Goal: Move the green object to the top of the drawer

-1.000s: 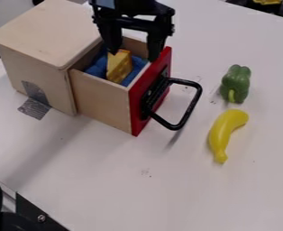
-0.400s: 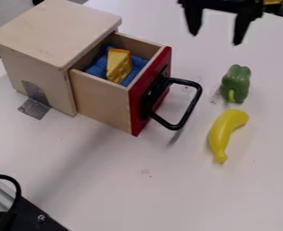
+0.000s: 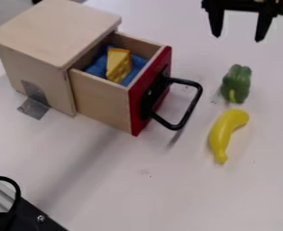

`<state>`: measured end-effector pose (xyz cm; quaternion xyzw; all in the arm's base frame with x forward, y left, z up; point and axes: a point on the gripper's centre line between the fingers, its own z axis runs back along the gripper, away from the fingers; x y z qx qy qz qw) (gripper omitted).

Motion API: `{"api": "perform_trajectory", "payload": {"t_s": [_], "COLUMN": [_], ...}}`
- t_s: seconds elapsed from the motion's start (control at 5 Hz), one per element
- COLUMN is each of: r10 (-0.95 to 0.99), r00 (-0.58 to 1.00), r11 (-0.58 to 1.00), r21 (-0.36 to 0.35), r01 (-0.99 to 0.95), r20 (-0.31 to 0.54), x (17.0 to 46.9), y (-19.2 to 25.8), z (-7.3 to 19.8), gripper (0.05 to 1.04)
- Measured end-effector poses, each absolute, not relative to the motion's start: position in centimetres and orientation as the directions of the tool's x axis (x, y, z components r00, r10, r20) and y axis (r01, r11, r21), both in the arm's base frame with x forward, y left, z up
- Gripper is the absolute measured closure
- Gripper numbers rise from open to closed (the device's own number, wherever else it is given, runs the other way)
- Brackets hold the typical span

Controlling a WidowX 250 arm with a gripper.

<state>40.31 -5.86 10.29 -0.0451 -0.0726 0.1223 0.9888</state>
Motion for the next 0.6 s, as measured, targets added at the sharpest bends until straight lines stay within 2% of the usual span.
{"api": "perform_trajectory", "payload": {"t_s": [0.2, 0.6], "r10": [0.267, 0.262], "r00": [0.956, 0.952], "r11": [0.962, 0.965], "r21": [-0.093, -0.048], "r01": [-0.257, -0.257], "r20": [0.12, 0.159], "x": [41.3, 42.1], "y": [-6.3, -6.3], "z": [7.8, 3.2], "gripper": [0.086, 0.085]}}
